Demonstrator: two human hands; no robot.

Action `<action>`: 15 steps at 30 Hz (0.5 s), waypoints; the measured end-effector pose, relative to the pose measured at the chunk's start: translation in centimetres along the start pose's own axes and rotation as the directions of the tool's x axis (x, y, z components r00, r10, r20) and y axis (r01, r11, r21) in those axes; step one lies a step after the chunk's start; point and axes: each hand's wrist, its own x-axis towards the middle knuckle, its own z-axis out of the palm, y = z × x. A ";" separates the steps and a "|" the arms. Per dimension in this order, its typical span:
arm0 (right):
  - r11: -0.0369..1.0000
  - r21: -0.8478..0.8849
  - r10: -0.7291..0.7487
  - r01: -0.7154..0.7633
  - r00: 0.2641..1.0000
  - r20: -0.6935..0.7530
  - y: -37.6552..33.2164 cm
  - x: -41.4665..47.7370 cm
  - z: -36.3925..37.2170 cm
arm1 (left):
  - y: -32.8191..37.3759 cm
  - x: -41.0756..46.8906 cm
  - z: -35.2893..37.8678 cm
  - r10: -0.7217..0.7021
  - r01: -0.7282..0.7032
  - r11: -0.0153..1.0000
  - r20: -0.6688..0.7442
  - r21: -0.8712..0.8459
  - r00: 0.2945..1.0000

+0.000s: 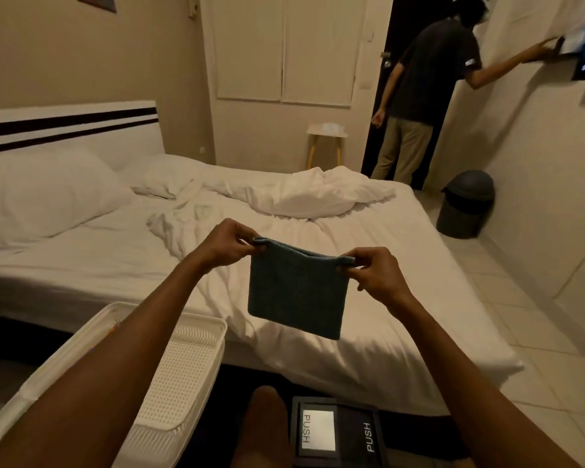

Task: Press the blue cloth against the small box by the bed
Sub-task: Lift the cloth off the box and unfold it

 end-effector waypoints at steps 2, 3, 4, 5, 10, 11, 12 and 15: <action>1.000 -0.009 -0.008 0.008 0.999 0.033 -0.6 0.7 2.3 | -1.8 -0.7 -1.6 0.021 -0.021 0.997 0.000 0.077 1.000; 1.000 -0.012 -0.015 0.016 0.998 0.055 -1.0 1.0 3.5 | -2.7 -1.1 -2.5 0.026 -0.026 0.993 0.004 0.116 1.000; 1.000 -0.011 -0.024 0.025 0.997 0.079 -1.4 1.3 4.8 | -3.7 -1.5 -3.5 0.021 -0.022 0.989 0.007 0.149 1.000; 0.999 -0.006 -0.032 0.033 0.994 0.104 -1.9 1.5 6.2 | -4.8 -2.0 -4.6 0.010 -0.011 0.985 0.006 0.174 1.000; 0.997 0.059 -0.068 0.058 0.980 0.187 -4.6 2.7 13.2 | -9.4 -4.4 -9.7 -0.063 0.072 0.962 -0.045 0.262 0.997; 0.995 0.071 -0.081 0.068 0.977 0.198 -5.1 2.9 14.6 | -10.4 -4.8 -10.6 -0.078 0.093 0.956 -0.063 0.277 0.995; 0.993 0.081 -0.097 0.082 0.973 0.209 -5.4 3.1 16.0 | -11.2 -5.2 -11.5 -0.095 0.115 0.952 -0.083 0.285 0.992; 0.988 0.121 -0.123 0.095 0.961 0.249 -6.5 3.5 19.6 | -13.8 -5.9 -13.3 -0.131 0.162 0.944 -0.123 0.287 0.984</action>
